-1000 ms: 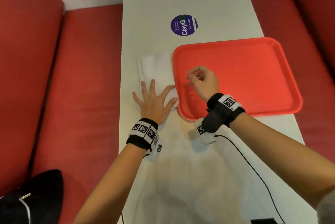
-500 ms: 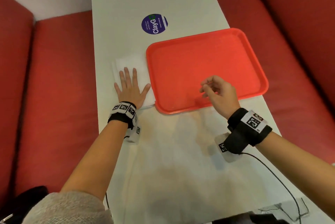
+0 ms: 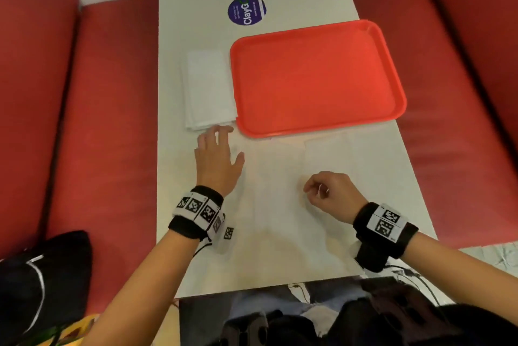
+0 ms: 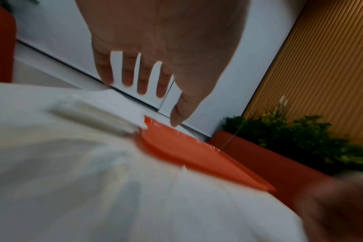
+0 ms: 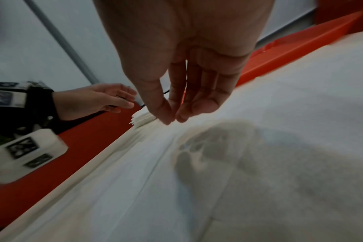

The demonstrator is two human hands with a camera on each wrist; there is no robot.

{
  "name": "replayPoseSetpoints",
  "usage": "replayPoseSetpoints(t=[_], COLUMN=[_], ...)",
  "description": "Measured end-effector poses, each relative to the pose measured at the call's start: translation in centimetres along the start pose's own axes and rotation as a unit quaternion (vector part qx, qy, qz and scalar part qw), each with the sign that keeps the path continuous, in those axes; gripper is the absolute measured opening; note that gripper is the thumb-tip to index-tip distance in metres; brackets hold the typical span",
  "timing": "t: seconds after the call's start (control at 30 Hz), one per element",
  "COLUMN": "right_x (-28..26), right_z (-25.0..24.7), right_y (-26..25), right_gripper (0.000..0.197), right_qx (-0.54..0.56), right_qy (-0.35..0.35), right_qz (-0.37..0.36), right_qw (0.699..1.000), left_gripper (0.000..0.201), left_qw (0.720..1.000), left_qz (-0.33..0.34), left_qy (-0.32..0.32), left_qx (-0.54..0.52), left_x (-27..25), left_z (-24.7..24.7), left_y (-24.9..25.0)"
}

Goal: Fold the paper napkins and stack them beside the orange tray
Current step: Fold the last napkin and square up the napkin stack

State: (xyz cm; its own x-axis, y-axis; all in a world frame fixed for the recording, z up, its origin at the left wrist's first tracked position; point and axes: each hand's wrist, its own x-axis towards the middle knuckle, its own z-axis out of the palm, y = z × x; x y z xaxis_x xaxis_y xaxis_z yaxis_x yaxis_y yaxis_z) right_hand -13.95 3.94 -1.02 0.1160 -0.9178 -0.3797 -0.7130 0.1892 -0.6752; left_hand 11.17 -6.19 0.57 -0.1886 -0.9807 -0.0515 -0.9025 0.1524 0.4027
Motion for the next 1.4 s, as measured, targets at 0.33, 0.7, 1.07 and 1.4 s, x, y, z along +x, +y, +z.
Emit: replayPoseSetpoints(t=[0.33,0.7,1.07,1.4], right_x=[2.0,1.7,1.9,2.3], right_z=[3.8,2.9,1.6,-2.8], right_y=[-1.5,0.6,1.3,-6.8], right_gripper=[0.055,0.03,0.029,0.083], right_qx=[-0.137,0.06,0.169,0.294], right_qy=[-0.077,-0.033,-0.076,-0.037], right_qz=[-0.019,-0.026,-0.007,-0.037], right_qw=[0.987,0.997,0.983,0.954], left_gripper=[0.025,0.053,0.012,0.01], left_qw=[0.983,0.972,0.966,0.833], left_qz=[0.02,-0.007,-0.096,-0.123], left_qy=[-0.182,-0.212,-0.175,-0.032], left_qx=[-0.02,0.101,-0.166,-0.539], left_x=[-11.0,-12.8,-10.2,-6.6], left_z=[4.8,6.8,1.9,-10.4], left_y=[2.7,5.8,5.1,4.2])
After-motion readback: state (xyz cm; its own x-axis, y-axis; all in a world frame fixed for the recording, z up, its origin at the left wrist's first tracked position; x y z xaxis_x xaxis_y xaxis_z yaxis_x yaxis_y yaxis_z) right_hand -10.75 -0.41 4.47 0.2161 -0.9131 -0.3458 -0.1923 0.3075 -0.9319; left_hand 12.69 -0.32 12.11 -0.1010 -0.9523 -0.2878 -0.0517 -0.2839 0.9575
